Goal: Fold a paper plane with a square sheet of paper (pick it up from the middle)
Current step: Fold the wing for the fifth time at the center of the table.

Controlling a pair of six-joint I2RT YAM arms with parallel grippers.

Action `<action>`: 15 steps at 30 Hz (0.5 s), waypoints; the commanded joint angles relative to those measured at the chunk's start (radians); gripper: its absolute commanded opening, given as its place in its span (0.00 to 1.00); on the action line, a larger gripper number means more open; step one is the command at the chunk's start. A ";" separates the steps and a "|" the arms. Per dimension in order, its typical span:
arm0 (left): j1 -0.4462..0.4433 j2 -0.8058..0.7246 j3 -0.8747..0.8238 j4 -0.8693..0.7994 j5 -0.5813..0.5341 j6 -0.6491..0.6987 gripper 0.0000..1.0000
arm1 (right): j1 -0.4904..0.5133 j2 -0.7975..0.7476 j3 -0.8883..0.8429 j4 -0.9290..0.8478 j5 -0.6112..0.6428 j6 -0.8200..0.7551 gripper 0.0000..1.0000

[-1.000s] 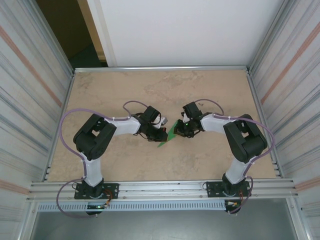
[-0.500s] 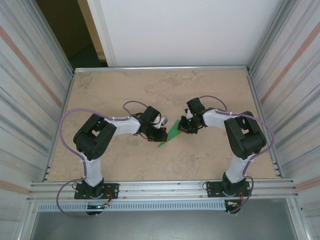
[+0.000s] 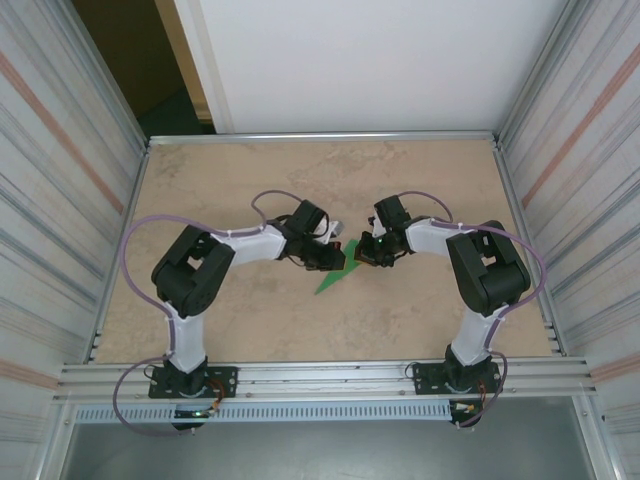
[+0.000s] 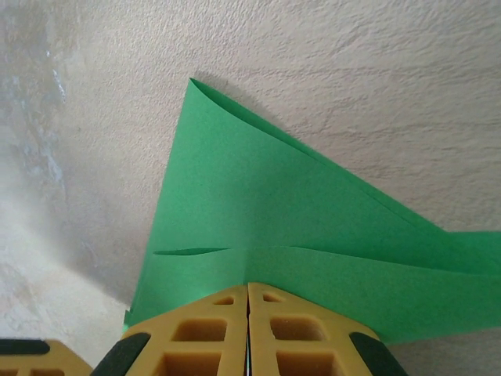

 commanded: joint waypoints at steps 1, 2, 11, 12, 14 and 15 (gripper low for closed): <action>0.000 0.053 0.028 -0.022 -0.037 -0.026 0.01 | -0.007 0.026 -0.032 -0.031 0.028 -0.032 0.08; 0.000 0.059 0.034 -0.031 -0.049 -0.025 0.01 | -0.007 0.019 -0.026 -0.034 0.023 -0.034 0.07; 0.000 0.075 0.006 -0.076 -0.116 -0.012 0.00 | 0.003 -0.074 0.040 -0.040 -0.023 -0.080 0.10; 0.000 0.075 0.002 -0.075 -0.119 -0.013 0.00 | 0.011 -0.078 0.036 -0.031 -0.027 -0.091 0.10; 0.000 0.076 -0.003 -0.073 -0.120 -0.017 0.00 | 0.036 -0.074 0.025 -0.016 -0.028 -0.097 0.10; 0.000 0.078 -0.005 -0.073 -0.122 -0.016 0.00 | 0.048 -0.069 0.017 -0.004 -0.028 -0.098 0.10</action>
